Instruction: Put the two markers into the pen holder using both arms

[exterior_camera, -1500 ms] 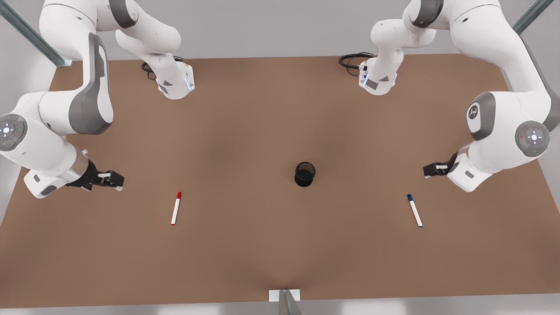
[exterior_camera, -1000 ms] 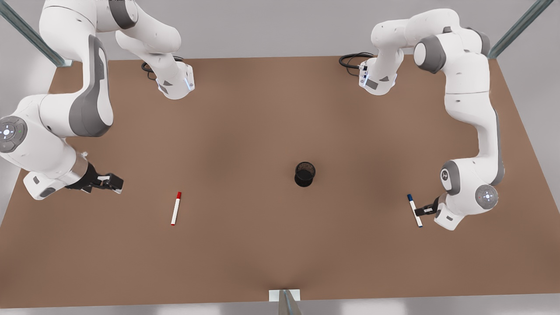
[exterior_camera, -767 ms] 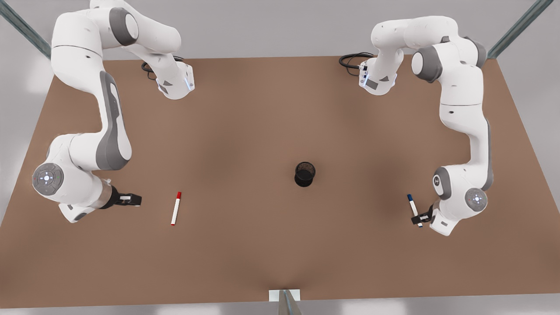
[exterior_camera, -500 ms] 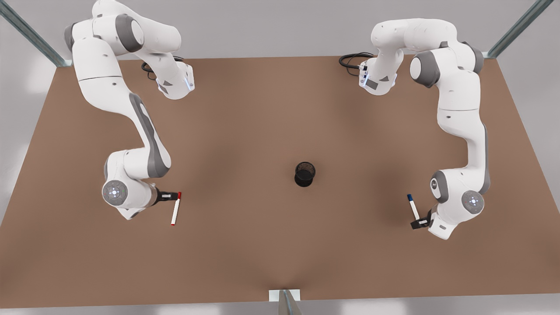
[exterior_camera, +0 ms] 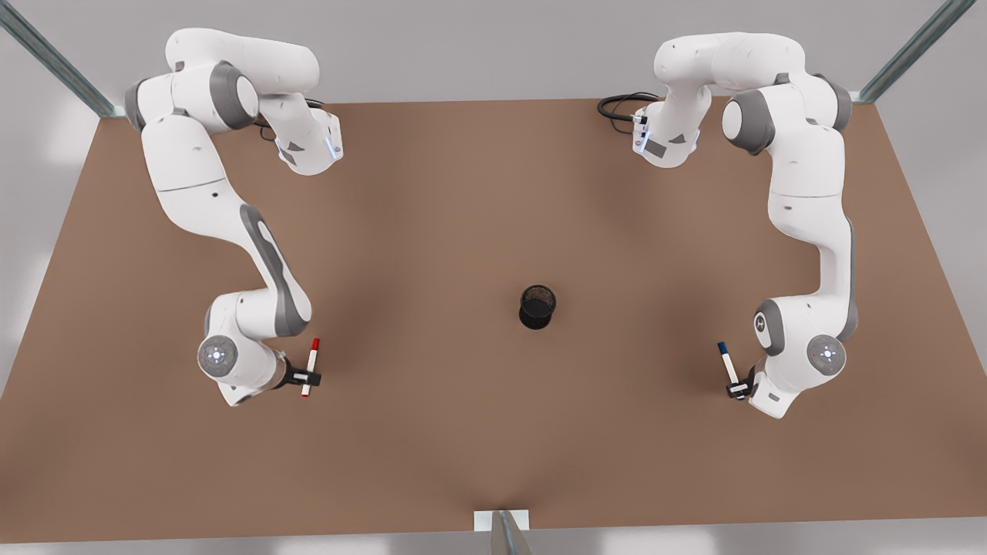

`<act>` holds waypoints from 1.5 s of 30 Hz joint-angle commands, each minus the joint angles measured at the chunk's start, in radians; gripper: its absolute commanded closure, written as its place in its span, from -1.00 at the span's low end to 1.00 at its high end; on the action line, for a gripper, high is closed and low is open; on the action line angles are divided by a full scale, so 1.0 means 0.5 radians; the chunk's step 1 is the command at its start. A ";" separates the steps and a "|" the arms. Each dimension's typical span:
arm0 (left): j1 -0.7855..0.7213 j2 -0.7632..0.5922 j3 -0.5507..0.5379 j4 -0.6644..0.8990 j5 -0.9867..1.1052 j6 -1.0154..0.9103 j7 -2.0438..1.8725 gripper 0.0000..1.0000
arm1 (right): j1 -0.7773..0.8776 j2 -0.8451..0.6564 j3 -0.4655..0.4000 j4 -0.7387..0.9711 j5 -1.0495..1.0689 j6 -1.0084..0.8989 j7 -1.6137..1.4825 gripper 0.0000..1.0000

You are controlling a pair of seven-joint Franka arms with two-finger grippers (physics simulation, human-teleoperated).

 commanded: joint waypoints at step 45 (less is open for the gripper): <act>-0.160 -0.608 -0.524 0.083 -0.033 -0.821 -0.016 0.57 | 0.031 0.097 0.021 0.023 -0.174 0.045 0.163 0.40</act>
